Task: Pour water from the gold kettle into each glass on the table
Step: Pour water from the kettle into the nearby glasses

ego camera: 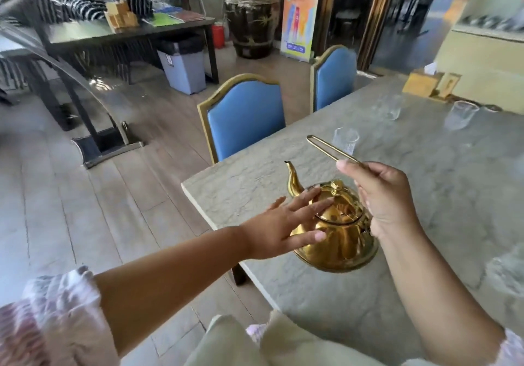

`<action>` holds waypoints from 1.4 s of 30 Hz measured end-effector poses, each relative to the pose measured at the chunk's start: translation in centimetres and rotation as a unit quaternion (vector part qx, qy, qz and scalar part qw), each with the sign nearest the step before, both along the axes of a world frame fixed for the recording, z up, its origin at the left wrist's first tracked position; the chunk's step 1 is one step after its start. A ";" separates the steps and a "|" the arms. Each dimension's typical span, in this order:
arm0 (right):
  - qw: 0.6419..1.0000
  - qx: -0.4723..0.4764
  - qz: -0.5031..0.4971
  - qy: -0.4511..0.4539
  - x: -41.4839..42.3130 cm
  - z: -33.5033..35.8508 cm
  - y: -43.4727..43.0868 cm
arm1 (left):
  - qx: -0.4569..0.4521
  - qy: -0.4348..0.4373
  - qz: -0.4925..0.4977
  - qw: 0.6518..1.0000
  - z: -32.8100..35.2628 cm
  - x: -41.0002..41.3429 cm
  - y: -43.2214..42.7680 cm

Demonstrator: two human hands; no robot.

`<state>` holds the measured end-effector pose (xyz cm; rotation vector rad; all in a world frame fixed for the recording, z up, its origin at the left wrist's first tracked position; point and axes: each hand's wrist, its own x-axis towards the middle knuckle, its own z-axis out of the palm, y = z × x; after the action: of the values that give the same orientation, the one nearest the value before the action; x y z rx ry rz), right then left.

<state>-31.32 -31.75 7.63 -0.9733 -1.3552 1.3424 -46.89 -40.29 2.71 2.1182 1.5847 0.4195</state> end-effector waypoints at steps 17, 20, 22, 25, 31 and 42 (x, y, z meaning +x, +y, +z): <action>0.968 -0.020 -0.234 -0.089 -3.0 -1.8 12.1 | -0.041 0.001 -0.232 0.972 -2.8 -4.7 19.5; 0.954 -0.002 -0.269 -0.132 -3.4 -1.5 14.5 | -0.044 -0.004 -0.266 0.963 -2.7 -5.0 22.7; 0.948 0.004 -0.281 -0.152 -3.5 -1.0 16.2 | -0.048 -0.005 -0.283 0.958 -2.6 -5.0 24.7; 0.942 0.016 -0.280 -0.186 -4.1 0.0 18.3 | -0.046 -0.014 -0.303 0.952 -2.7 -4.9 26.8; 0.929 0.026 -0.256 -0.268 -5.4 1.1 22.1 | -0.058 -0.059 -0.308 0.948 -3.3 -4.9 29.6; 0.906 0.020 -0.232 -0.352 -6.3 1.5 24.3 | -0.087 -0.133 -0.296 0.942 -4.1 -4.9 30.8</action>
<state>-37.62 -7.44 9.14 -1.7268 -1.5117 0.6032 -51.82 -9.50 -1.44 2.1581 0.7496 0.3220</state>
